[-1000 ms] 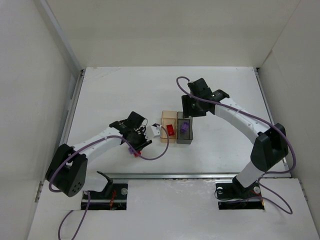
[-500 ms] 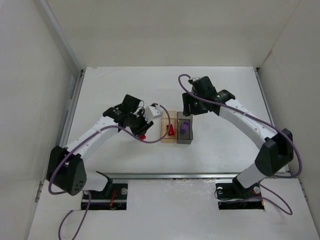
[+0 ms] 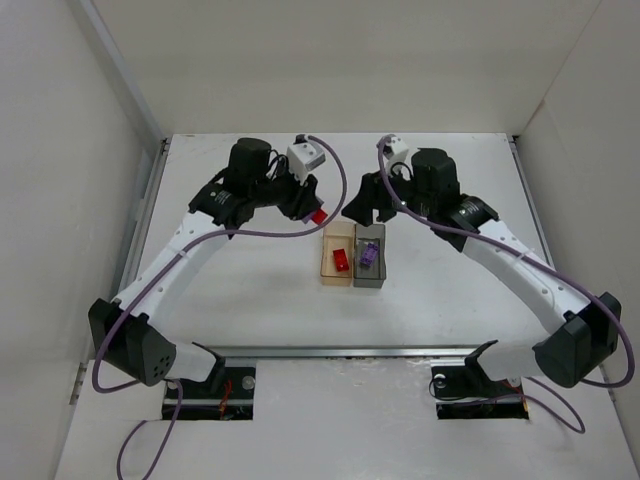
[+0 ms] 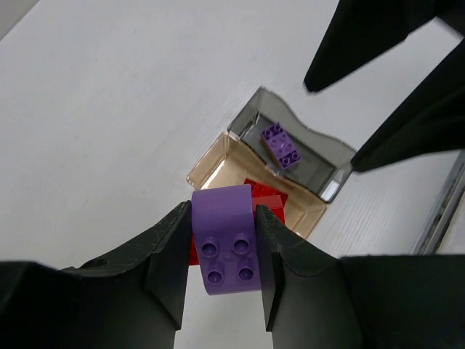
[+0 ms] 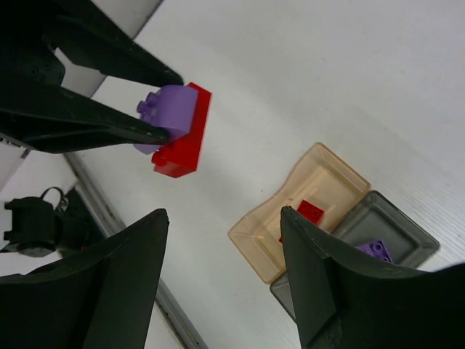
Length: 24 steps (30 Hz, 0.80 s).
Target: Sort the legos into containers by color
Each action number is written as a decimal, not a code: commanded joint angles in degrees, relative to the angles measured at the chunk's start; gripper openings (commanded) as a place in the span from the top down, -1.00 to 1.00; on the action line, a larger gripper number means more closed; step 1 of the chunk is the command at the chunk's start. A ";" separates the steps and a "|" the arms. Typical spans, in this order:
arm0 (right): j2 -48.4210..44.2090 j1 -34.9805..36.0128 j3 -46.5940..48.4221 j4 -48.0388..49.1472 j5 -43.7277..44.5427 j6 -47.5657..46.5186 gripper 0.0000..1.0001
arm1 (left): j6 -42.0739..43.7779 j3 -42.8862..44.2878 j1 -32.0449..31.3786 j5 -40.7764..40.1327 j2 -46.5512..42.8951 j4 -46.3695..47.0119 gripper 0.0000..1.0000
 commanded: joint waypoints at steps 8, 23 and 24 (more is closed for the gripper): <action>2.89 1.21 2.87 9.40 -10.42 1.41 -0.39 | -8.99 3.83 -1.37 3.62 -0.08 6.78 1.00; 7.65 1.21 4.99 9.41 -16.32 2.55 -0.16 | -9.52 2.77 -2.42 3.09 -1.13 8.37 1.00; 7.65 1.21 4.99 9.41 -16.32 2.55 -0.12 | -9.52 2.25 -2.42 3.09 -1.13 8.37 1.00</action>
